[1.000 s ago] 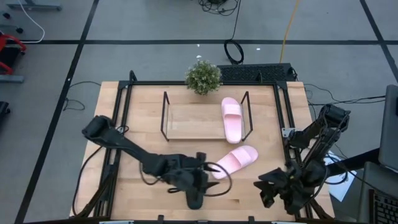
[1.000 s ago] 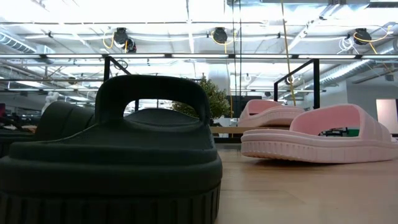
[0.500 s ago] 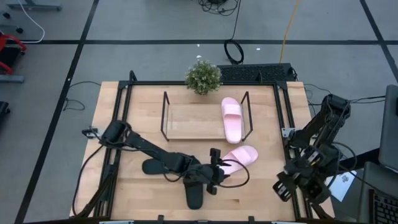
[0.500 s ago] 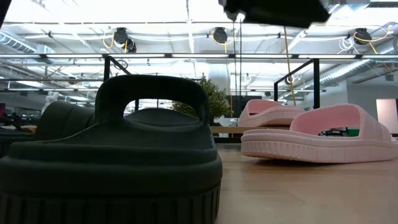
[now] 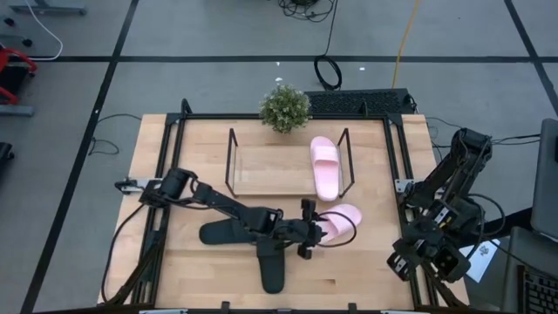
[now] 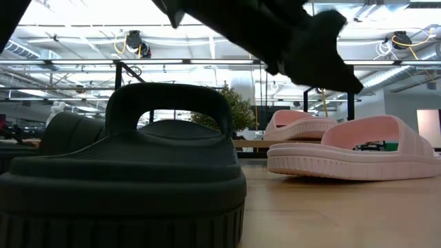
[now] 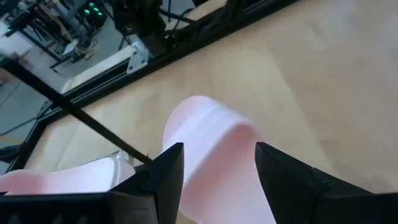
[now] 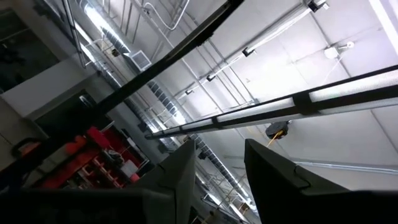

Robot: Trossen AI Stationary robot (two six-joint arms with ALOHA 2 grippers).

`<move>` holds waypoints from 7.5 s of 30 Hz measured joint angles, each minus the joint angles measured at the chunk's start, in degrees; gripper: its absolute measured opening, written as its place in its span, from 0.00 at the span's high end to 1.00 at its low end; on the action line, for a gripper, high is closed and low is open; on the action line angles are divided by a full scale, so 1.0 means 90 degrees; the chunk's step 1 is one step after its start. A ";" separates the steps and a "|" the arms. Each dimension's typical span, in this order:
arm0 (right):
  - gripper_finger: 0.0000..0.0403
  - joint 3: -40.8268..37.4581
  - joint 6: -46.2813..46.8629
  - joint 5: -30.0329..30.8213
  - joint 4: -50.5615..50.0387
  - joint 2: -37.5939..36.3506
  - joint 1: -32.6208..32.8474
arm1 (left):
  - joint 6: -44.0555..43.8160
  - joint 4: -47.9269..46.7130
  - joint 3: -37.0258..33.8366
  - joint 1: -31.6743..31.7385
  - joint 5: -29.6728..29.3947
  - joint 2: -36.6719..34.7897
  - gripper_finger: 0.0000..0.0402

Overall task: Pick and place slides into the shelf
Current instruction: Put the pink slides on the shelf

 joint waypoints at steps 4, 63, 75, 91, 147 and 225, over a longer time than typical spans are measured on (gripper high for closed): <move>0.68 0.0000 0.0130 0.0002 -0.0010 0.0000 -0.0085 | 0.0089 0.0008 0.0000 0.0100 -0.0011 0.0104 0.51; 0.68 -0.1423 1.2009 0.5484 -0.5100 0.0968 0.0890 | -0.3312 -0.5869 0.0002 -0.0708 -0.2371 -0.3591 0.51; 0.68 -0.3341 1.1307 0.5496 -0.1849 0.0348 0.0473 | -0.3483 -0.5830 0.0002 -0.0712 -0.2126 -0.3592 0.51; 0.68 -0.3665 1.1137 0.5249 -0.0403 -0.0518 0.1488 | -0.3407 -0.5828 0.0002 -0.0712 -0.2057 -0.3589 0.51; 0.68 -0.4988 2.0296 0.1312 -0.5522 -0.0826 -0.0936 | -0.3564 -0.5778 0.0002 -0.0704 -0.1874 -0.3589 0.51; 0.68 -0.4968 2.0228 -0.0857 -0.6428 -0.1333 -0.2365 | -0.3511 -0.5781 0.0000 -0.0700 -0.1872 -0.3587 0.51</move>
